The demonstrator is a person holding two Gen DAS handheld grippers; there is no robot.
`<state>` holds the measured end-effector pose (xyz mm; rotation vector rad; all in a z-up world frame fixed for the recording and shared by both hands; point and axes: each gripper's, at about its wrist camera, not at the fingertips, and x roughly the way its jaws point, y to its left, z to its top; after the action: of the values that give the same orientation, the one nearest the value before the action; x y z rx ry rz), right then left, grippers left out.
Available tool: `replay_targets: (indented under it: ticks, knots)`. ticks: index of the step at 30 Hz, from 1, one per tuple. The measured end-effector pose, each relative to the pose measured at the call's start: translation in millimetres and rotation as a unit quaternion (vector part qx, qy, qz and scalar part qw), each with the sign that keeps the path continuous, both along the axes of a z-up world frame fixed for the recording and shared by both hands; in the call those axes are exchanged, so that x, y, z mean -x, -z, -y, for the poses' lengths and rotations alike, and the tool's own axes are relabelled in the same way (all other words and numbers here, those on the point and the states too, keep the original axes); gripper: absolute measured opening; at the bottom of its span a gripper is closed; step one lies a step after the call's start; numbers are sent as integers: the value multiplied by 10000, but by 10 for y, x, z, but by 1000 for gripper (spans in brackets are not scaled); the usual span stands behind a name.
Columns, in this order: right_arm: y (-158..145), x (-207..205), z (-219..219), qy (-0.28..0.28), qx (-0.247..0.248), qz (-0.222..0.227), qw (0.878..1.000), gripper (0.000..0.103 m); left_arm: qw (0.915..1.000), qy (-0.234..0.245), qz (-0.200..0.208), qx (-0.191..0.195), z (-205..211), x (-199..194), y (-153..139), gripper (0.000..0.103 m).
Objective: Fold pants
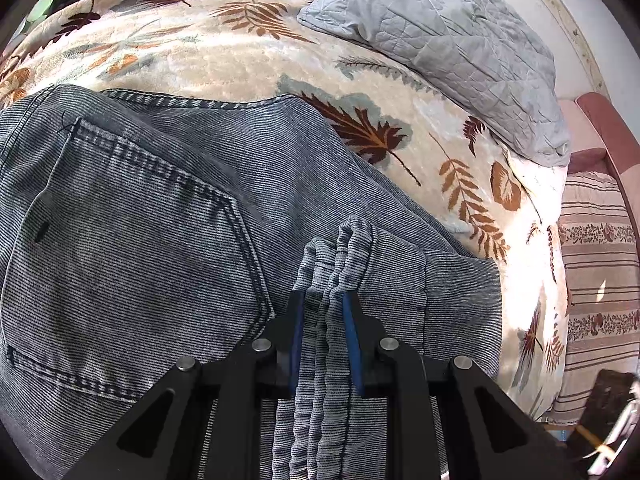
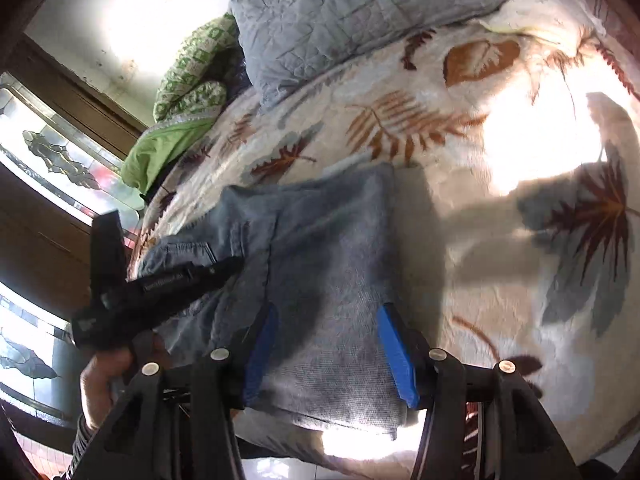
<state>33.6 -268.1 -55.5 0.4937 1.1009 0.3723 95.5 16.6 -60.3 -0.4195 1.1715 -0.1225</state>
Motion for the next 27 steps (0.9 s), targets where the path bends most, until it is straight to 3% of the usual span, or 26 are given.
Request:
replay_targets:
  ticks: [1,2,4,6,8,10,12,14,16,19,23,27]
  knots:
    - [160,5,-22,-36,129,-271,9995,54,10000,25,-1,-49,14,-4,-7,22]
    - [166,34,21,100,43,-150,9998,52,9999,78,6,-97,27,-7,-24,22]
    - [15,63,53,313,73,-174,9993,52,9999,130,-31,-63,16,-5,-60,22]
    - [-222,137,5,242,117,263,9993,52,10000,0,-23,31,-55,46,-120,24]
    - [-362,218,-89,47,19,553,9985,58,9998,-113,95,96,-140,143,-190,36]
    - [-271,241,-190,-64,169,505,9986,66,9993,-198,233,229,-241,281,-276,52]
    - [87,131,-285,-155,559,-194,9981,68,9983,-256,357,375,-368,450,-369,53]
    - [9,204,-278,-12,547,149,9984,67,9962,-347,545,581,-571,668,-461,61]
    - [-112,220,-326,-71,535,258,9982,67,9917,-750,727,744,-857,913,-508,72]
    - [-251,256,-434,-149,657,528,9963,67,9766,-1531,919,1196,-1393,1267,-464,72]
    - [-336,306,-666,-411,413,669,9961,67,9393,-2788,1077,1684,-2109,1690,-296,73]
    - [-347,296,-1065,-894,84,612,9941,67,9230,-3255,904,1844,-2417,1805,-133,73]
